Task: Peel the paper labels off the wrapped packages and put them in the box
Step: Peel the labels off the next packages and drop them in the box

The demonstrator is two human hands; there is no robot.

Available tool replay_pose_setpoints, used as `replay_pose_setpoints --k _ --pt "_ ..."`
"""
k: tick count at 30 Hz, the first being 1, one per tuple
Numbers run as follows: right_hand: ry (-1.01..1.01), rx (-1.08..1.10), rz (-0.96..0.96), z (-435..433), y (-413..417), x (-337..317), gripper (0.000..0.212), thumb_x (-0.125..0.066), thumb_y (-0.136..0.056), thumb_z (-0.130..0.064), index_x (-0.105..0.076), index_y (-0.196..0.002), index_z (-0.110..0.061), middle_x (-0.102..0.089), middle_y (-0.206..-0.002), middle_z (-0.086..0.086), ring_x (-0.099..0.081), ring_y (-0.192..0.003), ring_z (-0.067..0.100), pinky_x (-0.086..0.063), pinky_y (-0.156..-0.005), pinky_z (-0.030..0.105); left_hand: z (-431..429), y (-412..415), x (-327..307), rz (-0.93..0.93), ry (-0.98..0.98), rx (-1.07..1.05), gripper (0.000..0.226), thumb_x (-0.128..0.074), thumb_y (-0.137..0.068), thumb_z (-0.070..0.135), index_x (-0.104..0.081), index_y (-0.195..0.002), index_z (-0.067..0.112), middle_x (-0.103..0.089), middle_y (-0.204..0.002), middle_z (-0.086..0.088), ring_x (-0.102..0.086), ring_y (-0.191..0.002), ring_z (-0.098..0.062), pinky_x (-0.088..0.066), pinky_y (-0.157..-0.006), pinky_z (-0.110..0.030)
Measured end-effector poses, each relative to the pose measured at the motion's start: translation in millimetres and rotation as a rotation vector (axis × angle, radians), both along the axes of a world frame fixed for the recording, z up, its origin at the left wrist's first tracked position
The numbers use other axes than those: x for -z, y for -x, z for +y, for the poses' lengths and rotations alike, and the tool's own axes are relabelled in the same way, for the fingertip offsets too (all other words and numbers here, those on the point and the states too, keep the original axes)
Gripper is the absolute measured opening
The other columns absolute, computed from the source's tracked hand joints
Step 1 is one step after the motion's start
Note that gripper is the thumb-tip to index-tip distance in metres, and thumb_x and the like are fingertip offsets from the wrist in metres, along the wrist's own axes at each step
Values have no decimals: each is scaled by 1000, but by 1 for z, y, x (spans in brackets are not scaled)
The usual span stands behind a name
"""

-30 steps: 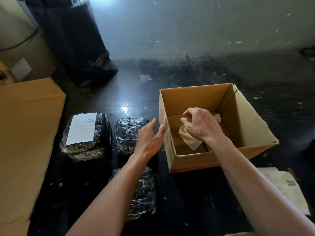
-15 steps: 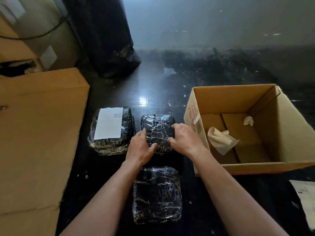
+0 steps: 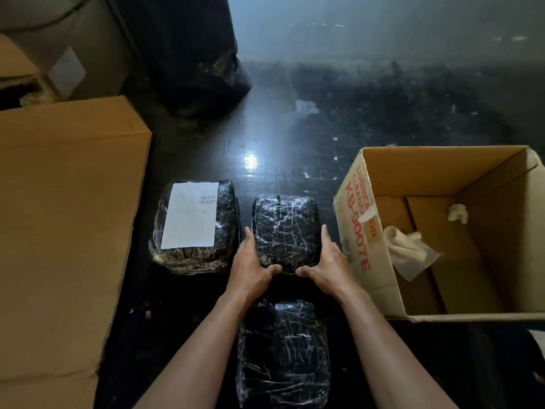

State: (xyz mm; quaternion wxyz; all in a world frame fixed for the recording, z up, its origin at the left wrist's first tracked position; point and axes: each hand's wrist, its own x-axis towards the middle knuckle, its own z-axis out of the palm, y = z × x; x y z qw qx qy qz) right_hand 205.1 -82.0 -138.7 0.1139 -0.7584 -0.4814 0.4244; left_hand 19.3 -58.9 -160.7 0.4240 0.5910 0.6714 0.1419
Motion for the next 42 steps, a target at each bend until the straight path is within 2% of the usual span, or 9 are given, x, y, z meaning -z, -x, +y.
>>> replay_pose_setpoints --k 3,8,12,14,23,26,33,37,42 --pt "5 73 125 -2 -4 7 124 -89 -73 -27 -2 -160 -30 -36 -160 4 -38 -143 22 -33 -112 32 2 -1 2 -23 11 -36 125 -92 -70 28 -8 -162 15 -36 -159 -5 -37 -144 -20 -33 -116 -29" --pt "-54 168 236 -15 -4 11 121 -89 -69 -18 -10 -160 -33 -39 -158 1 -40 -140 17 -33 -115 30 -3 0 4 -74 -5 -84 124 -97 -59 25 -25 -159 19 -51 -148 2 -50 -135 -18 -44 -111 -35" --pt "-87 175 268 -28 -4 2 120 -89 -69 -19 -11 -159 -36 -41 -156 -1 -44 -138 15 -36 -115 32 -18 1 -9 -137 -25 -116 115 -96 -61 16 -31 -157 22 -57 -132 16 -56 -124 -6 -39 -88 -1" --pt "-105 160 272 -36 -4 -7 120 -89 -70 -18 -11 -159 -35 -42 -156 -2 -43 -138 14 -35 -116 33 -28 3 -19 -155 -58 -114 111 -96 -60 17 -37 -153 28 -59 -124 22 -59 -115 -1 -39 -78 2" --pt "-185 23 287 -92 -2 -53 119 -90 -72 -21 -10 -160 -32 -35 -160 -4 -30 -135 2 -23 -107 19 -92 22 -63 -189 -145 -89 94 -97 -55 23 -52 -135 41 -67 -100 30 -61 -93 18 -48 -83 -9" --pt "-204 -20 270 -121 3 -64 120 -90 -71 -26 -11 -160 -35 -34 -159 -7 -29 -129 -2 -24 -105 19 -120 30 -70 -193 -159 -67 99 -98 -55 26 -49 -140 41 -69 -110 26 -61 -100 15 -49 -90 -15" --pt "-212 -37 246 -187 11 -67 118 -91 -69 -28 -15 -160 -32 -38 -157 -9 -28 -125 -7 -23 -106 16 -183 45 -67 -192 -153 -38 103 -98 -56 30 -45 -143 42 -65 -116 26 -56 -105 17 -44 -89 -6" --pt "-195 -37 227 -213 14 -65 119 -92 -68 -30 -15 -159 -33 -39 -157 -7 -33 -134 -1 -24 -107 18 -211 49 -60 -156 -119 -45 113 -98 -54 38 -39 -151 37 -62 -128 19 -56 -120 1 -43 -102 -19" --pt "-172 -51 195 -232 18 -61 119 -91 -70 -29 -12 -160 -31 -40 -157 -5 -38 -141 11 -25 -108 19 -232 47 -57 -130 -115 -74 111 -97 -59 29 -37 -152 31 -54 -124 24 -50 -121 0 -31 -92 -4"
